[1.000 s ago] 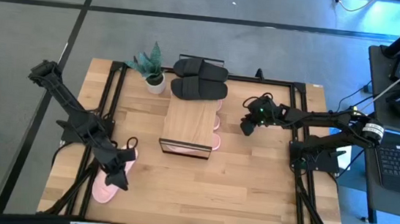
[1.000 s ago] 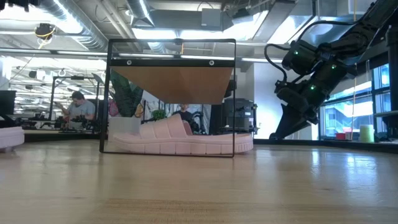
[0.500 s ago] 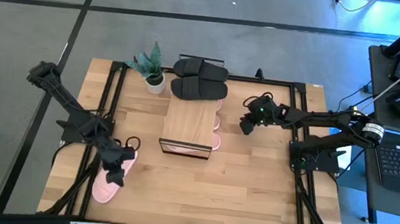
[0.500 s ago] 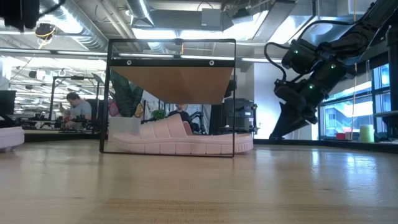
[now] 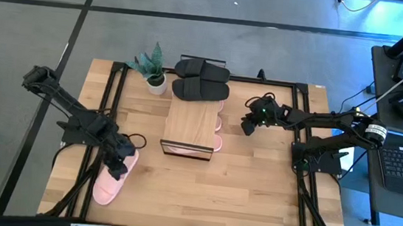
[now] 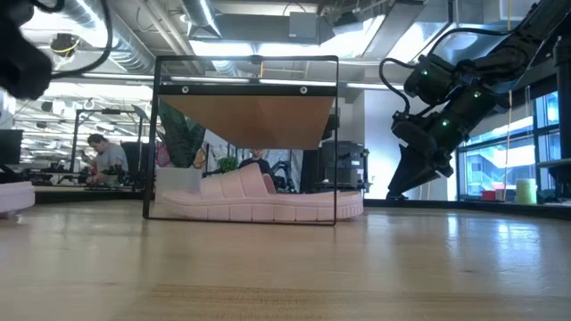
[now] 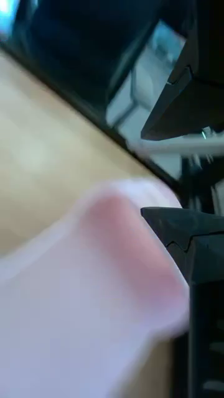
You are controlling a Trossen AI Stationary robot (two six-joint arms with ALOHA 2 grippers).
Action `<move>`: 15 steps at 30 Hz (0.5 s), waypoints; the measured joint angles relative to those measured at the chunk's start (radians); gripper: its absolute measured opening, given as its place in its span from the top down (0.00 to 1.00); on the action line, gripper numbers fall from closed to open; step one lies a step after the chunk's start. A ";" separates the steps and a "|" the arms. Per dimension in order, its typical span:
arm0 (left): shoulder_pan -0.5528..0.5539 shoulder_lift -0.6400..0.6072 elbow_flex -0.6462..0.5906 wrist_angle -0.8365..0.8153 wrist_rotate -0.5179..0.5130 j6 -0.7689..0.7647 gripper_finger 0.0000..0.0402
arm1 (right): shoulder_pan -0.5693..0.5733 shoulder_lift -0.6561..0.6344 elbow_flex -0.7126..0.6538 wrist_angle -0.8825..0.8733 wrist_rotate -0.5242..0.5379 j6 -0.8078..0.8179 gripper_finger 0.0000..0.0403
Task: Pick and place slides into the shelf
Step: Put the pink slide under the shelf
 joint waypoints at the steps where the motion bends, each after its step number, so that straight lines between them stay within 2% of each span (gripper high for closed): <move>1: 0.003 0.000 0.000 -0.034 0.007 0.018 0.56 | 0.000 0.000 0.000 0.000 0.000 0.001 0.68; 11: 0.054 0.000 -0.001 -0.100 0.020 0.143 0.56 | 0.000 0.000 0.000 0.000 0.000 0.002 0.68; 15: 0.082 0.001 -0.032 -0.073 0.004 0.173 0.56 | 0.000 0.000 0.000 0.005 0.000 0.000 0.68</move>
